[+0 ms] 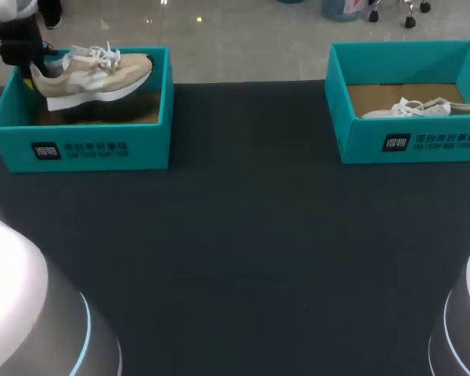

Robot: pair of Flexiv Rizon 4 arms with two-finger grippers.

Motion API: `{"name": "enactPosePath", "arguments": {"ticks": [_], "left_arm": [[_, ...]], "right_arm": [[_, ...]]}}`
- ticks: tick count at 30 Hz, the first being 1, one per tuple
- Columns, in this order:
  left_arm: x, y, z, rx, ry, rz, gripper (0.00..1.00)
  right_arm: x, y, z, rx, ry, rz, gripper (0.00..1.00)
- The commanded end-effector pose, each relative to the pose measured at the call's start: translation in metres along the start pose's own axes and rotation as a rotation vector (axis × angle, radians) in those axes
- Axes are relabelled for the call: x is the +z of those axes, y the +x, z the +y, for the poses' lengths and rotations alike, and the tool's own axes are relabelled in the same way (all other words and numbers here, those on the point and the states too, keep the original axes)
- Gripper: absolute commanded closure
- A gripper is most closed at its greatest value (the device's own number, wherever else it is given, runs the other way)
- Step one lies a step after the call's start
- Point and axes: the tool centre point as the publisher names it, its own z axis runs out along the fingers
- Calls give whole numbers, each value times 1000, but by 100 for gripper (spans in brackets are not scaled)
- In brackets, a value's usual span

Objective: Take the shoe out of the shoebox, open the shoe tongue, remove and reinsert the insole, then place the shoe into the shoebox

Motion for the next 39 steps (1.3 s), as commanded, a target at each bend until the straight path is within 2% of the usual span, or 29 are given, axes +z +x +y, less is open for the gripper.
{"name": "enactPosePath", "arguments": {"ticks": [1, 14, 21, 24, 39], "left_arm": [[-51, 5, -3, -7, 14, 9, 100], [-134, 17, -10, -28, -6, 29, 100], [-167, 18, -17, -32, -46, 62, 100], [-173, 18, -20, -38, -71, 73, 100], [-173, 18, -20, -38, -71, 73, 100]], "right_arm": [[0, 0, 1, 0, 2, -1, 0], [0, 0, 1, 0, 2, -1, 0], [0, 0, 1, 0, 2, -1, 0], [0, 0, 1, 0, 2, -1, 0], [0, 0, 1, 0, 2, -1, 0]]}}
